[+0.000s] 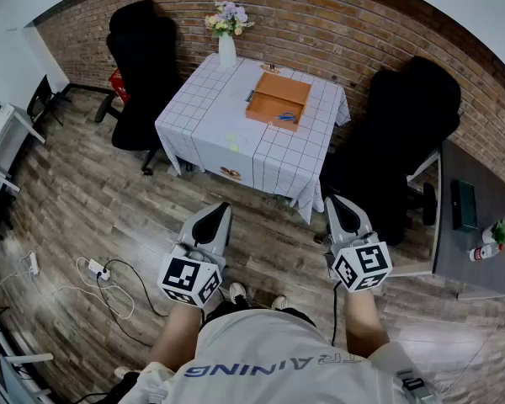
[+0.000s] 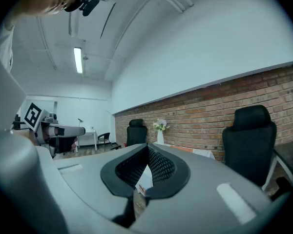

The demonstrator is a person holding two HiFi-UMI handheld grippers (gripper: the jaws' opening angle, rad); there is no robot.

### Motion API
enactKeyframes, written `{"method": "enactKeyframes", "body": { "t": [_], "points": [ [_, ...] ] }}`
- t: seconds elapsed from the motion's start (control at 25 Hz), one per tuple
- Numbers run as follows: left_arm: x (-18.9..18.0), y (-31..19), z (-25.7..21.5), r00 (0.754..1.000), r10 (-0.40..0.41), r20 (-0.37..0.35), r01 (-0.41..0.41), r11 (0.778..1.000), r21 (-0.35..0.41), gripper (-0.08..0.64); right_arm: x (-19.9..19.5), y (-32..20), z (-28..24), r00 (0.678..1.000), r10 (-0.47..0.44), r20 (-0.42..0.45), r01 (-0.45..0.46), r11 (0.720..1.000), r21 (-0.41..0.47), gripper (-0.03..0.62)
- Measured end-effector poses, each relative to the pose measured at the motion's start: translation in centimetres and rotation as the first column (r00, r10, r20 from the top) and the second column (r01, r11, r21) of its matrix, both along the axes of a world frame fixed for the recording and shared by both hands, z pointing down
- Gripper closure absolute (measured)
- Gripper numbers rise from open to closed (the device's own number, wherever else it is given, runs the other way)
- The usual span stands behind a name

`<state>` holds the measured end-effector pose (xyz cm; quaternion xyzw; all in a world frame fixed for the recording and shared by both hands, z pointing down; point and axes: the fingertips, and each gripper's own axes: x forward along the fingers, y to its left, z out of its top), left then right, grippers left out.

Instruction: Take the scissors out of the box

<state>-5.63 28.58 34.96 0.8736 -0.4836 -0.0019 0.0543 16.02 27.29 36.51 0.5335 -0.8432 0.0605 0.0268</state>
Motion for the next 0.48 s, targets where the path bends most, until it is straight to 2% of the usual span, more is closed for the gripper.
{"method": "enactKeyframes", "body": {
  "t": [0.48],
  "points": [
    [-1.8,-0.4,0.1,1.000,0.015,-0.013,-0.015,1.000,-0.002,0.560,-1.9,-0.3,0.0,1.000,0.014,-0.018,-0.014,1.000,-0.005,0.578]
  ]
}}
